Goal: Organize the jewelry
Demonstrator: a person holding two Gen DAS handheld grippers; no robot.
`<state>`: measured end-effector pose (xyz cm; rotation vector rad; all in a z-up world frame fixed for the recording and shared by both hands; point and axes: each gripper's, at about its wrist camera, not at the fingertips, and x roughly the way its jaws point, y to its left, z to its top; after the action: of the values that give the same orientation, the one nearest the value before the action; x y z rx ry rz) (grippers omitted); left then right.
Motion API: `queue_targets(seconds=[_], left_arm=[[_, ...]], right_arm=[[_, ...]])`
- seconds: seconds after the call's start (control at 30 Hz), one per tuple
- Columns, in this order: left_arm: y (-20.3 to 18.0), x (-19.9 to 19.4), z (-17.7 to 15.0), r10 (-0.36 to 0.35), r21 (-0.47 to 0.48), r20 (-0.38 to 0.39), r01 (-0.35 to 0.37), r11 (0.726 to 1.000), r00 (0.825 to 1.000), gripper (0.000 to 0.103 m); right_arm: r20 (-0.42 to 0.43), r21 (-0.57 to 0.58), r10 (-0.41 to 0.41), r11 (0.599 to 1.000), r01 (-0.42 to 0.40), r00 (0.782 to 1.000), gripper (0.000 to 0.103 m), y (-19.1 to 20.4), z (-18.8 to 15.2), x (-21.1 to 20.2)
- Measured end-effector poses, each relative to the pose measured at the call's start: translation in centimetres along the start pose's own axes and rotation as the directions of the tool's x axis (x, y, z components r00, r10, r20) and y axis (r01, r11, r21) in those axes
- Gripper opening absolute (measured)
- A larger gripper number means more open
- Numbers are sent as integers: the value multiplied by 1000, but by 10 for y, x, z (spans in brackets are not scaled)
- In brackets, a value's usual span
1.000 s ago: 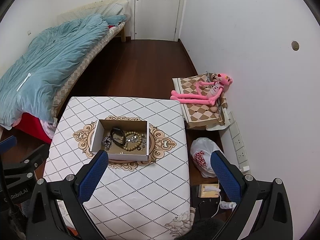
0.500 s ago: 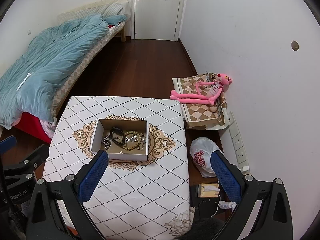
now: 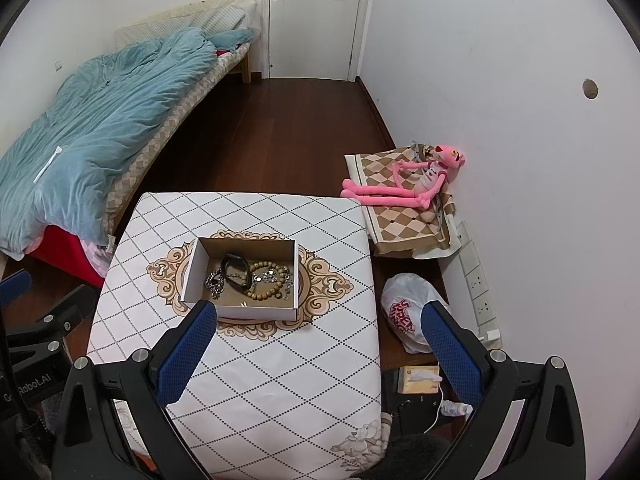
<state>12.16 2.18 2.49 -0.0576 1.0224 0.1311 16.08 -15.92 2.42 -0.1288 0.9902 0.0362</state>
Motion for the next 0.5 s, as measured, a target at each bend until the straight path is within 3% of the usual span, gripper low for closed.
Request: queue_targets(seconds=[0.5], left_arm=[[1,-1,0,2,0,2,-2,1000,1000,103]], right_arm=[[-1,2,3,1000,-3,1000,103,0,0,0]])
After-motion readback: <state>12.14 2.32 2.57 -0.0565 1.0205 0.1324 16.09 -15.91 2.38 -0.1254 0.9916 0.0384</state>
